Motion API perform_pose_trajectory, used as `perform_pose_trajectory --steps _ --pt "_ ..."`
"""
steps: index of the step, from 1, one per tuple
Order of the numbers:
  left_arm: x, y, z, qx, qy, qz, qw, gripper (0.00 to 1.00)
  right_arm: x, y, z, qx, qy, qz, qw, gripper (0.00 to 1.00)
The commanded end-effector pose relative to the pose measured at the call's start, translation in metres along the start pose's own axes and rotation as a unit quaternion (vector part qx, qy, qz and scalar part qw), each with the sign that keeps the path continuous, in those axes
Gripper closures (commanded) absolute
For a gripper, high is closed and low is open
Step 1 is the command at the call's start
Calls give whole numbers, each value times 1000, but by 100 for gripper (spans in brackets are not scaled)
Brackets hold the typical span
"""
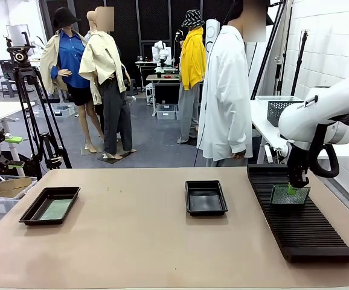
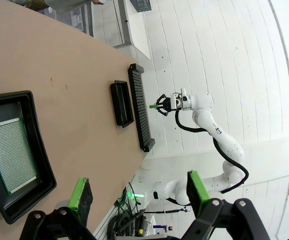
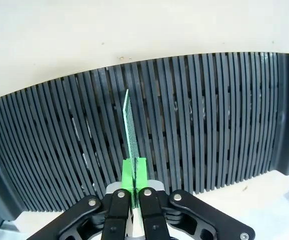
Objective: Inspect and transfer BCBs to ESD trays.
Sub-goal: Pick up the Blank PCB from the PCB Rack and place it in the right ESD tray.
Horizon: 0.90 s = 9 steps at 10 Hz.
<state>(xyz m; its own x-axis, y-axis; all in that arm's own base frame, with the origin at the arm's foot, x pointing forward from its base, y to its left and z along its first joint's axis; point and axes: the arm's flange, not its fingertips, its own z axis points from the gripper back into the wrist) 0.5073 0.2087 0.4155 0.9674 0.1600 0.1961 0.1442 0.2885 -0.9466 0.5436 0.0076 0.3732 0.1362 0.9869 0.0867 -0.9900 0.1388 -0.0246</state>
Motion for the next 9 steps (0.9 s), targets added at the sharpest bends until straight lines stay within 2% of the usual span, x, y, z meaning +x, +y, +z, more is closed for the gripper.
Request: perform_pose_trajectory --steps 1,5,9 --pt "2 -3 0 5 -3 6 1000 0 -5 0 -2 35 -9 -8 999 100" --pt "2 -3 0 5 -3 6 1000 0 12 -14 39 43 6 11 999 100" --pt "2 -3 0 5 -3 6 1000 0 39 -17 79 30 42 24 998 100"
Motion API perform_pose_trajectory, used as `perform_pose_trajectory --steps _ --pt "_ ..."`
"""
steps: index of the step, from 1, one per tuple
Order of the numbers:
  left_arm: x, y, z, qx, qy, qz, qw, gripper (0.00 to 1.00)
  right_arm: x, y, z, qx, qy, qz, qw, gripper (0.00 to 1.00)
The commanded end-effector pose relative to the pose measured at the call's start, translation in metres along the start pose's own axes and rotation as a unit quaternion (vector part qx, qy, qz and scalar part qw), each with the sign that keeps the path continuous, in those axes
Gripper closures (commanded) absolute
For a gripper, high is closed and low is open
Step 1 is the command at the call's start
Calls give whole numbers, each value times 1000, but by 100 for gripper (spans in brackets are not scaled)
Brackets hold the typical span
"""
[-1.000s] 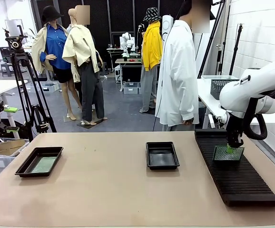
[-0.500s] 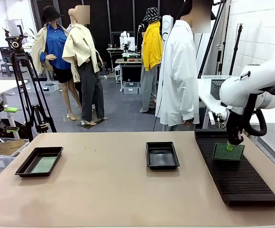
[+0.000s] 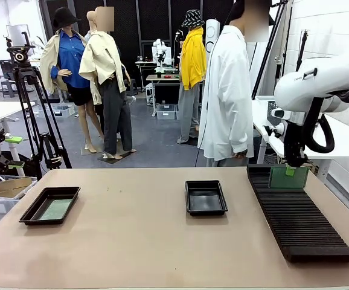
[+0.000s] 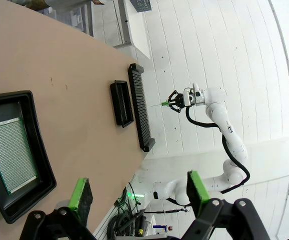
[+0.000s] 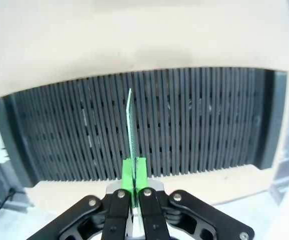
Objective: Inspect and transfer BCBs to ESD trays.
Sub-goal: Pick up the Blank PCB from the PCB Rack and place it in the right ESD tray.
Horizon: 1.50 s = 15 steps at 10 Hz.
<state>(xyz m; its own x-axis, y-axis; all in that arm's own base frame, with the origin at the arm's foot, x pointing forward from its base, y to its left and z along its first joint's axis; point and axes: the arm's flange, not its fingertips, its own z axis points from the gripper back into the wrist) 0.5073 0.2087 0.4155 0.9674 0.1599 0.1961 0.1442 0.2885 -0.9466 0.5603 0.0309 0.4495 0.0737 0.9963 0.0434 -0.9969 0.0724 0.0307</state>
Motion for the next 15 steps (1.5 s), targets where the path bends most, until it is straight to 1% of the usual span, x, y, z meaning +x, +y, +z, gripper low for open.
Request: perform_pose_trajectory --steps 1,3,4,5,6,7,8,10,11,12,13,14,15 --pt "2 -3 0 5 -3 6 1000 0 8 -5 15 -2 14 -17 1000 100" --pt "2 -3 0 5 -3 6 1000 0 13 -9 20 2 8 -51 999 100" --pt "2 -3 0 5 -3 6 1000 0 17 -10 20 2 -8 -98 995 100" --pt "2 -3 0 5 -3 6 1000 0 25 -8 21 -4 -18 -176 984 100" --pt "2 -3 0 5 -3 6 1000 0 33 -7 24 -7 -9 -242 970 100" --pt "2 -3 0 5 -3 6 1000 0 45 -7 26 -3 3 -316 949 100" --pt "2 -3 0 5 -3 6 1000 0 52 -6 27 -1 -4 -384 924 100" --pt "2 -3 0 5 -3 6 1000 0 65 -3 33 5 -14 -493 870 100" --pt "2 -3 0 5 -3 6 1000 0 69 -1 38 21 -28 -534 845 100" --pt "2 -3 0 5 -3 6 1000 0 77 2 39 31 -41 -579 814 100" --pt "2 -3 0 5 -3 6 1000 0 82 6 39 37 -53 -610 790 100" --pt "2 -3 0 5 -3 6 1000 0 87 9 38 43 -80 -646 758 100" --pt "2 -3 0 5 -3 6 1000 0 91 13 34 41 -103 -665 738 100"
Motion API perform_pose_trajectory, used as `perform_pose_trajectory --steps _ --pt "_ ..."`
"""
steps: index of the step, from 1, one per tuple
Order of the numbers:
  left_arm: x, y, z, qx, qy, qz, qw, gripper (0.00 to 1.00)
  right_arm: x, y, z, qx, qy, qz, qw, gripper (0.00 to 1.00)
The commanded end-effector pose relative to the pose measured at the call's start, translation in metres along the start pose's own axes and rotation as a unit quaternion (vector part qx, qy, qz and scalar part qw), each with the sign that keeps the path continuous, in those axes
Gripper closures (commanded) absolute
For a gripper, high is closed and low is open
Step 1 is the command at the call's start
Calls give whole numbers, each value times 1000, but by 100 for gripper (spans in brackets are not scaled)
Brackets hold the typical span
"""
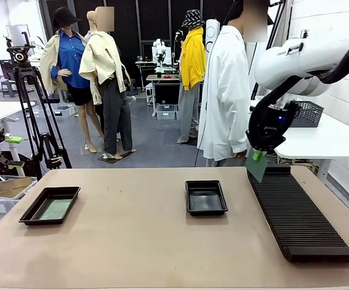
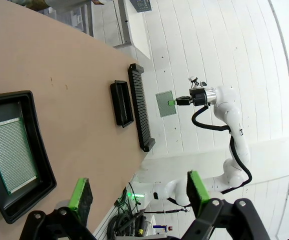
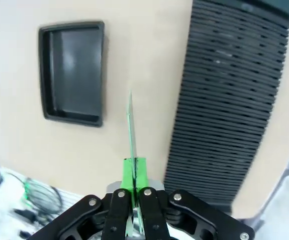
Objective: Inspect and transfer BCBs to ESD trays.
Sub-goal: Pick up the Blank PCB from the PCB Rack and place it in the right ESD tray.
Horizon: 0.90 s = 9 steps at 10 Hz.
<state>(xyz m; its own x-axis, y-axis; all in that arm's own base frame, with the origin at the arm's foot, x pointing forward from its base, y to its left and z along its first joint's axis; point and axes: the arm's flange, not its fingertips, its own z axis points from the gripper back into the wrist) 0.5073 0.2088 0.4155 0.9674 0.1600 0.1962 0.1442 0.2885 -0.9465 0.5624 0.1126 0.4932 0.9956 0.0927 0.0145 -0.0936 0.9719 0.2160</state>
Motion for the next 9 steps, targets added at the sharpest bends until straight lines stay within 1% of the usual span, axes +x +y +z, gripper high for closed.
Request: perform_pose_trajectory --steps 1,3,4,5,7,9 --pt "2 -3 0 5 -3 6 1000 0 -12 7 -15 25 -55 -73 995 100" --pt "2 -3 0 5 -3 6 1000 0 -24 6 -26 67 -80 -120 987 100" --pt "2 -3 0 5 -3 6 1000 0 -27 6 -32 83 -85 -140 983 100" --pt "2 -3 0 5 -3 6 1000 0 -32 5 -41 119 -82 -161 976 100" --pt "2 -3 0 5 -3 6 1000 0 -45 4 -52 171 -73 -153 971 100" --pt "2 -3 0 5 -3 6 1000 0 -48 7 -60 227 -66 -135 962 100"
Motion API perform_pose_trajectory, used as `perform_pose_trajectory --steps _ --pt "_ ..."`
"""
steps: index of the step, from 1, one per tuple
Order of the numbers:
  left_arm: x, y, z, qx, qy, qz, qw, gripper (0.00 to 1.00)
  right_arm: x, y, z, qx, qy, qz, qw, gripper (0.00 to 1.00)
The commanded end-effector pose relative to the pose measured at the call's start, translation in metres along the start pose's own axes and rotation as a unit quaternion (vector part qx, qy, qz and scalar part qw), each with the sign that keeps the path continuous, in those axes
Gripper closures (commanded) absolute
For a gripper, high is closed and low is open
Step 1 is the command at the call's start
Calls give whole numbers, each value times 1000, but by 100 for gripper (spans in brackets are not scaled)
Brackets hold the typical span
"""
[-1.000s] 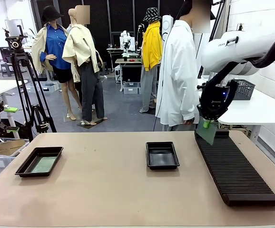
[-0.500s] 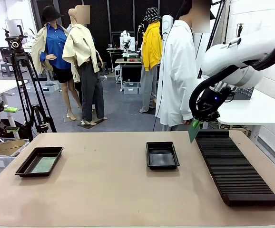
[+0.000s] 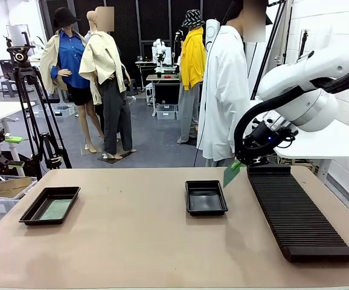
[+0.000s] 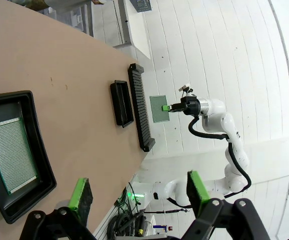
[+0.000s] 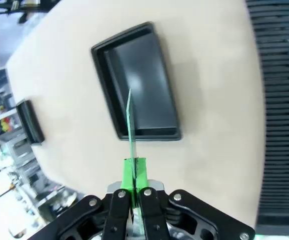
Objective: Inspect and transfer BCBs to ESD trays.
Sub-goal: Pick up the Blank PCB from the PCB Rack and place it in the right ESD tray.
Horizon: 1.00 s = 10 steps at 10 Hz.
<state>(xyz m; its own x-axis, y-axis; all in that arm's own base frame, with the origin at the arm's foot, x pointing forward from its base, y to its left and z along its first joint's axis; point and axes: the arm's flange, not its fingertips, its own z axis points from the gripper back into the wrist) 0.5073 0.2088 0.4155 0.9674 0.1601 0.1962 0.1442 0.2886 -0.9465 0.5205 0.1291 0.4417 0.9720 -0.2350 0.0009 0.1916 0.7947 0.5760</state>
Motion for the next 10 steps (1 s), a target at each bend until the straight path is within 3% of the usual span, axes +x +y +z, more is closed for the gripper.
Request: perform_pose_trajectory --steps 1,3,5,10 --pt "2 -3 0 4 -3 6 1000 0 -4 -8 -11 60 9 15 998 100" --pt "2 -3 0 4 -3 6 1000 0 -7 -11 -27 92 -4 12 996 100" --pt "2 -3 0 4 -3 6 1000 0 -12 -16 -43 107 30 22 994 100" --pt "2 -3 0 4 -3 6 1000 0 -21 -27 -82 130 27 82 988 100"
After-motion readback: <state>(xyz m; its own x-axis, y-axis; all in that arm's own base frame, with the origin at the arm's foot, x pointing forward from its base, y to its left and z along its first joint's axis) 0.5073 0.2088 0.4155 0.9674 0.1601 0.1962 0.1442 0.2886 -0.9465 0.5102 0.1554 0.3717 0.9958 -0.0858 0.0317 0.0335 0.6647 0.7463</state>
